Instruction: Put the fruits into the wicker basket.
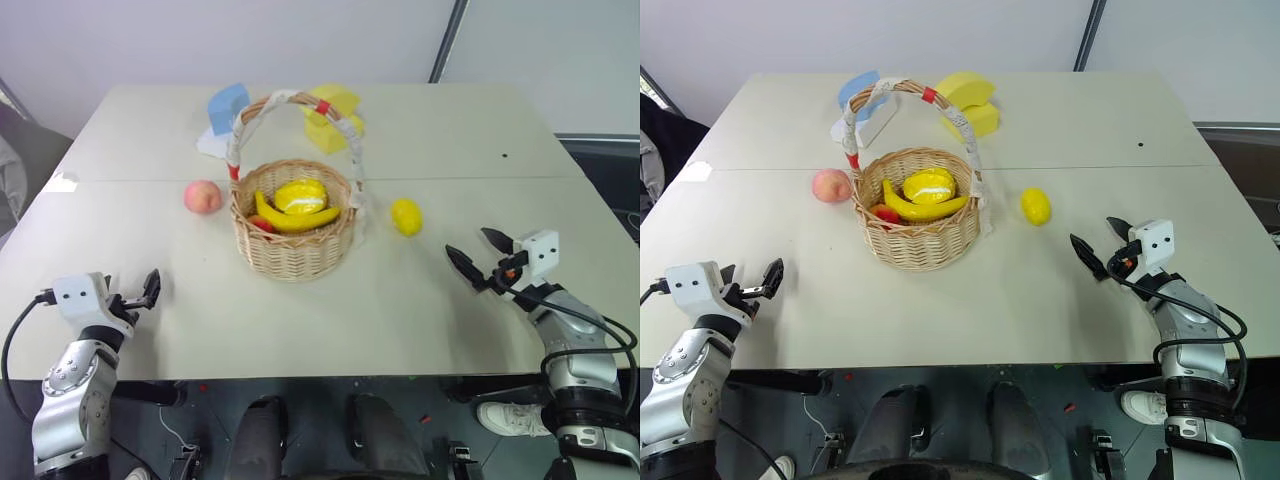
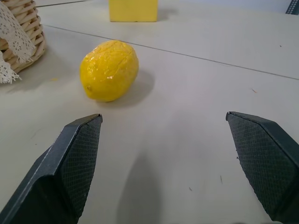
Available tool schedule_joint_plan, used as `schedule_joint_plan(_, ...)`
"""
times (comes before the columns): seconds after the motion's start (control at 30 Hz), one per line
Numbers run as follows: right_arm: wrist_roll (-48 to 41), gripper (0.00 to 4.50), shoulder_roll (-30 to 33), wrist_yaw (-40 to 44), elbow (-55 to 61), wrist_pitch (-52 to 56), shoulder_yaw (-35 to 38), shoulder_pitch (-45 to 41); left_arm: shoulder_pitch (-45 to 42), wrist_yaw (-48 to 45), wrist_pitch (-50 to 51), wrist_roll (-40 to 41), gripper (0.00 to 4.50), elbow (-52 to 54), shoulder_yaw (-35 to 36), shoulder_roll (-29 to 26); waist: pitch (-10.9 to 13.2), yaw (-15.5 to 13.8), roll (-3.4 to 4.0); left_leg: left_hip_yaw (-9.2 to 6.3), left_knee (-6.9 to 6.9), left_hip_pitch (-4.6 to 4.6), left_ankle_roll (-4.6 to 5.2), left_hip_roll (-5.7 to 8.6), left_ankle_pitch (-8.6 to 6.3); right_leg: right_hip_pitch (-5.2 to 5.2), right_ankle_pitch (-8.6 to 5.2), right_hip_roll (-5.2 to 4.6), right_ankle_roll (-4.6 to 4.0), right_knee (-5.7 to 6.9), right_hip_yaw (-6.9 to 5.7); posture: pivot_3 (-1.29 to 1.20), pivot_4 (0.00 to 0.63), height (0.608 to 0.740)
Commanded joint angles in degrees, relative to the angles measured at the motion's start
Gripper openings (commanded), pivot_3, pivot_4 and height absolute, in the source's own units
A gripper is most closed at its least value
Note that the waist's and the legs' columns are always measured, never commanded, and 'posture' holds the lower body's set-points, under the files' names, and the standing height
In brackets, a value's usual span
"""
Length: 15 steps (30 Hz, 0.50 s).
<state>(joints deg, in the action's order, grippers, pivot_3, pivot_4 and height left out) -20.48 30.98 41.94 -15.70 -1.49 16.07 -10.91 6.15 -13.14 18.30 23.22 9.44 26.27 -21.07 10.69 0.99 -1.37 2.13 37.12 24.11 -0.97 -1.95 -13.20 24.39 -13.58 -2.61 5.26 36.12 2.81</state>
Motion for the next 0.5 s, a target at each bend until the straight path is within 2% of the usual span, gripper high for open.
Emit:
schedule_joint_plan(0.03,-0.74,4.43,0.30,-0.25,3.23,0.27,0.73,0.14,-0.25,-0.61,-0.39,0.49,4.50,1.29,1.14,-0.84,0.00,0.03,0.00,0.00,0.00,0.00,0.00,0.00,0.00,0.00,0.00,0.00,0.00,0.00,0.00,0.00,0.150,0.740)
schedule_joint_plan(0.27,-0.83,4.43,1.76,0.57,8.22,2.51,0.64,1.29,-1.62,-1.57,0.46,0.51,4.50,1.79,0.82,-1.91,0.00,-0.01,0.00,0.00,0.00,0.00,0.00,0.00,0.00,0.00,0.00,0.01,0.00,0.00,0.00,0.00,0.150,0.740)
schedule_joint_plan(0.5,-8.85,4.43,8.36,7.45,26.74,16.42,-0.80,4.73,-11.95,-2.81,8.10,-0.24,4.50,0.18,-2.92,-8.11,-0.01,-0.32,-0.01,-0.02,0.02,0.02,0.00,0.00,0.00,0.00,0.00,0.00,0.01,0.00,-0.01,0.00,0.150,0.740)
